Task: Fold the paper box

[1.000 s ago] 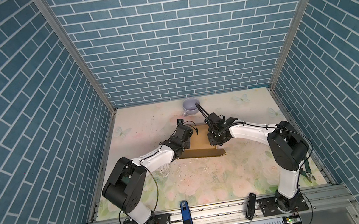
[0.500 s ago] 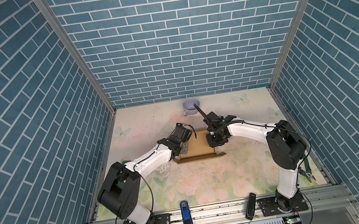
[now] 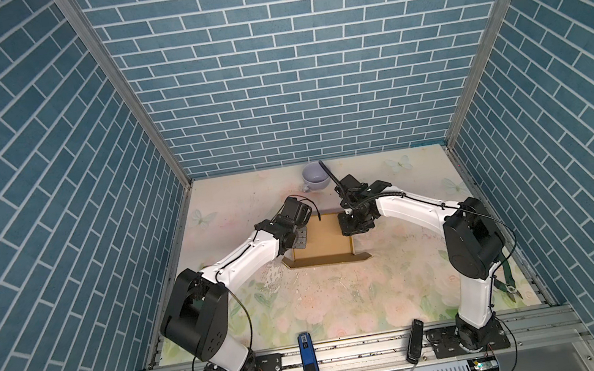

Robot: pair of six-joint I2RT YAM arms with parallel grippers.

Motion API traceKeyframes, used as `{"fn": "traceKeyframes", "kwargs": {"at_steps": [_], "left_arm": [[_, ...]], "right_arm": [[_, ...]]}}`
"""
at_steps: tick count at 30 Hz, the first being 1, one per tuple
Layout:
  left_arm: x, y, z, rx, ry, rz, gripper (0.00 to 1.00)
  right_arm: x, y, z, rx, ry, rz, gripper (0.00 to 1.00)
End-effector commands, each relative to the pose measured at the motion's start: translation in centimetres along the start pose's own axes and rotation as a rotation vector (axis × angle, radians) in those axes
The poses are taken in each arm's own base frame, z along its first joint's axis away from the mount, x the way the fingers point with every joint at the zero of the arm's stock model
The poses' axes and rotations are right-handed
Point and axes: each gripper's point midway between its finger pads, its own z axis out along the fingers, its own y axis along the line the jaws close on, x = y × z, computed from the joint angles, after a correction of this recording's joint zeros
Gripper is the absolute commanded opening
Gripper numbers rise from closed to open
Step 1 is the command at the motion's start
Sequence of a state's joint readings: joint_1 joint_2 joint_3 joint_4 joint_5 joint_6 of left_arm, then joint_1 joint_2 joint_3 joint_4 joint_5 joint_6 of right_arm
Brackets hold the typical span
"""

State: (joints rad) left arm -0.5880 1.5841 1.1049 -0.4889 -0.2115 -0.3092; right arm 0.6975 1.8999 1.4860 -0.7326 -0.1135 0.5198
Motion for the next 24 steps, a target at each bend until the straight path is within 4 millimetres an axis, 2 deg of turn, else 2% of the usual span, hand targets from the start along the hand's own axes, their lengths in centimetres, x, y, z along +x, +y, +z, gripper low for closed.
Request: {"fn": "traceKeyframes", "kwargs": {"at_steps": [1,7,14,19,24], "left_arm": [[-0.1,-0.3,0.2,0.032,0.029,0.025,0.05],[0.0,-0.3,0.7,0.046,0.047,0.019,0.06],[2.1,-1.0,1.1,0.097,0.104,-0.011,0.05],[3.7,-1.1,1.1,0.113,0.148,-0.008,0.05],[4.3,-1.1,1.3,0.114,0.174,0.008,0.05]], "right_arm": [[-0.9,0.9,-0.6,-0.042,0.000,0.016,0.34],[-1.2,0.7,-0.2,-0.053,0.018,0.028,0.34],[-0.8,1.1,0.0,-0.074,0.052,0.047,0.33],[-1.0,1.0,-0.6,-0.065,0.041,0.053,0.40],[-1.9,1.2,-1.3,-0.062,0.024,0.044,0.43]]}}
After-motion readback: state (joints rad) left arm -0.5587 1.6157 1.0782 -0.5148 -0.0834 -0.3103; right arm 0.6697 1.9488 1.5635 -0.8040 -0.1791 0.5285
